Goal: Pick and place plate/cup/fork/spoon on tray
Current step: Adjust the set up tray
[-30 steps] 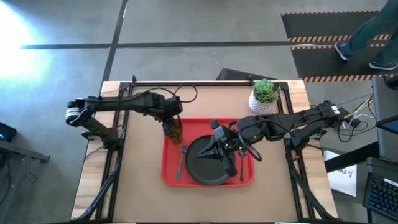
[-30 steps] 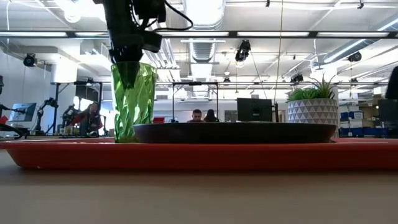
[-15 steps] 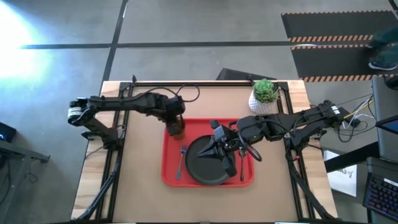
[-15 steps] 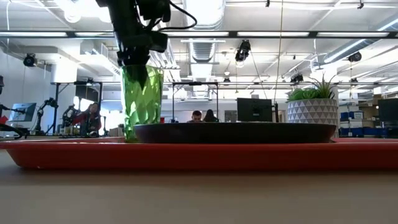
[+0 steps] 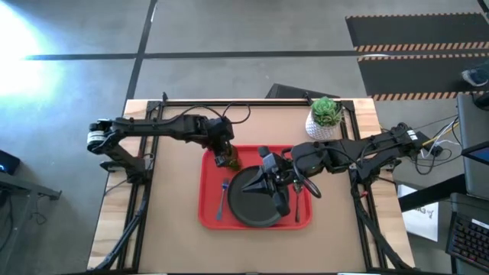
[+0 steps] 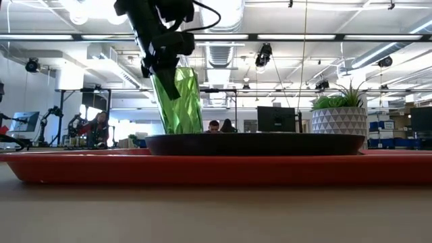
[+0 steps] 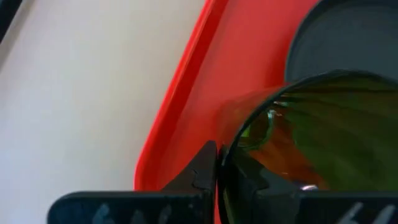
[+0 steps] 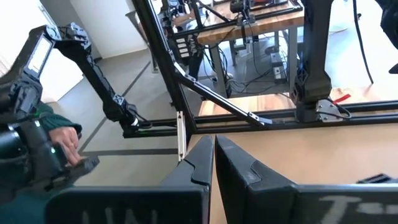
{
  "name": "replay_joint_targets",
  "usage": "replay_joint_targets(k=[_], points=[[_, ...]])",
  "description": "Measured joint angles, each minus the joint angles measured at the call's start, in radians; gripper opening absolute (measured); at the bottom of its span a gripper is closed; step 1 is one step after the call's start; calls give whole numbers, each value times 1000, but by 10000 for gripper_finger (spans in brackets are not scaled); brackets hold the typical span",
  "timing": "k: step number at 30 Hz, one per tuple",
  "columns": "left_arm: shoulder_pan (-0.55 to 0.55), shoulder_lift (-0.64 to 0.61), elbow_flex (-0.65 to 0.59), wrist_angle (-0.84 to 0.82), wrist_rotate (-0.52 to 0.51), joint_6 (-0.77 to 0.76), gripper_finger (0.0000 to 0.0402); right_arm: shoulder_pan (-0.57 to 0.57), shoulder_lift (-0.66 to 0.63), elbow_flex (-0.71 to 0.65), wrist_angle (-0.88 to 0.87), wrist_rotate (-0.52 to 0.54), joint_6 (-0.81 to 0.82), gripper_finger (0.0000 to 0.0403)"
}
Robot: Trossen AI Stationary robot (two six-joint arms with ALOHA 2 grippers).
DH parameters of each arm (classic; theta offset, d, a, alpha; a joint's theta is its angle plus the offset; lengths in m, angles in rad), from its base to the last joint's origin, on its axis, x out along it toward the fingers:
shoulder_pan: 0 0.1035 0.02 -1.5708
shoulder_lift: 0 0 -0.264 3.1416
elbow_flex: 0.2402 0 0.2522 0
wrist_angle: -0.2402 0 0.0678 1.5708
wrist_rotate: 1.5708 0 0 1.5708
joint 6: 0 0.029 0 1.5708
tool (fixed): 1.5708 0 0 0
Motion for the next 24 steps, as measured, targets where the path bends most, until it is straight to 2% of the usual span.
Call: replay_joint_targets(k=[9,15,24], points=[[20,33,7,22,18,-3,1,0,0,1,3,0,1,9],[42,32,53,11,11,13,0,0,0,1,3,-1,1,9],[71,35,72,-188,15,26,0,17,0,1,3,-1,0,9]])
